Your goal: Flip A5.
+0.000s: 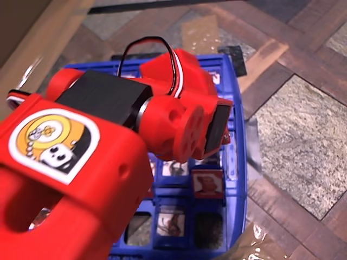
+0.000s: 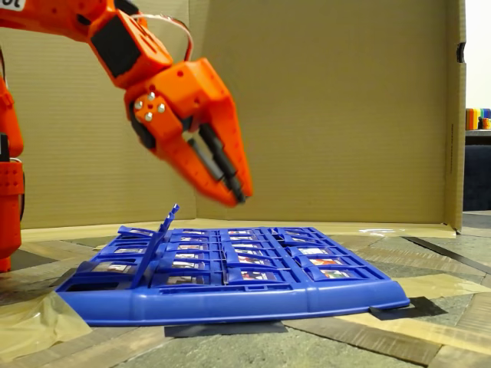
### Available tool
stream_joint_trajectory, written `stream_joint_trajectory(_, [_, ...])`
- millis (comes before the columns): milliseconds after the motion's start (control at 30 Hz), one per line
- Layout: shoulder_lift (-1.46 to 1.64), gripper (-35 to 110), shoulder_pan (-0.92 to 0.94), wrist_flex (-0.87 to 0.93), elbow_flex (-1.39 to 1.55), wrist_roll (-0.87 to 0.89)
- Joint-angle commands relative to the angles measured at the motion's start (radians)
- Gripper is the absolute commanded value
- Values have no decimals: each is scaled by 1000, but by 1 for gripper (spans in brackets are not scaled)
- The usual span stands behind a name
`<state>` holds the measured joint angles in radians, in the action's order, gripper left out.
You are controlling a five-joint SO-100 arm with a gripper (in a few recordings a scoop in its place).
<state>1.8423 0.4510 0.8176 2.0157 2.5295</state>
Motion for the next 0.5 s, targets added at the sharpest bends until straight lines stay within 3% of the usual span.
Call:
stream_joint_trajectory(0, [-25, 0, -2, 46, -61, -3])
stream_joint_trajectory(233, [-118, 0, 5, 60, -118, -18])
stream_joint_trajectory(467, [-158, 0, 35, 184, -143, -156])
